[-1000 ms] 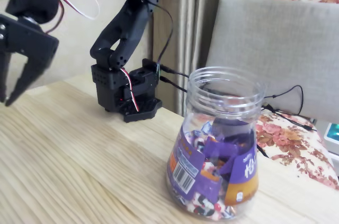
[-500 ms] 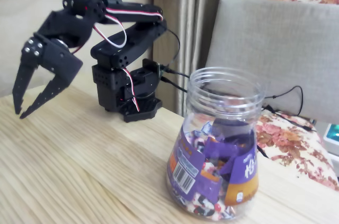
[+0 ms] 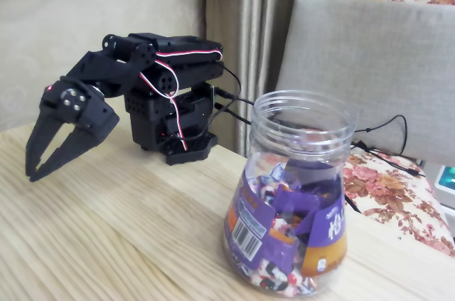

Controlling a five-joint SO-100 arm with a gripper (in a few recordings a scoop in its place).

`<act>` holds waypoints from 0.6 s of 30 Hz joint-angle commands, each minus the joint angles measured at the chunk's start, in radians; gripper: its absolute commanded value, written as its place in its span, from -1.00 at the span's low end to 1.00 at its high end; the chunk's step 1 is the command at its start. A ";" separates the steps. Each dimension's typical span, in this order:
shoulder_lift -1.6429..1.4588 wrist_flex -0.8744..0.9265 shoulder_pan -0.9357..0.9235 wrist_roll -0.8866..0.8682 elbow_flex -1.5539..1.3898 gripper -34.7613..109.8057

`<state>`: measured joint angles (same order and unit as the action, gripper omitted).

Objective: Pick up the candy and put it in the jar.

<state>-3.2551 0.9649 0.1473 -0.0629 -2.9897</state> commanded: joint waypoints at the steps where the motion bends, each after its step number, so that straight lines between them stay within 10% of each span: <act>1: -0.023 0.086 -0.034 -0.044 -0.003 -0.52; 18: -0.023 0.083 0.011 0.003 -0.003 -0.52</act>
<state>-3.2551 1.0431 0.1488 -0.0552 -2.9897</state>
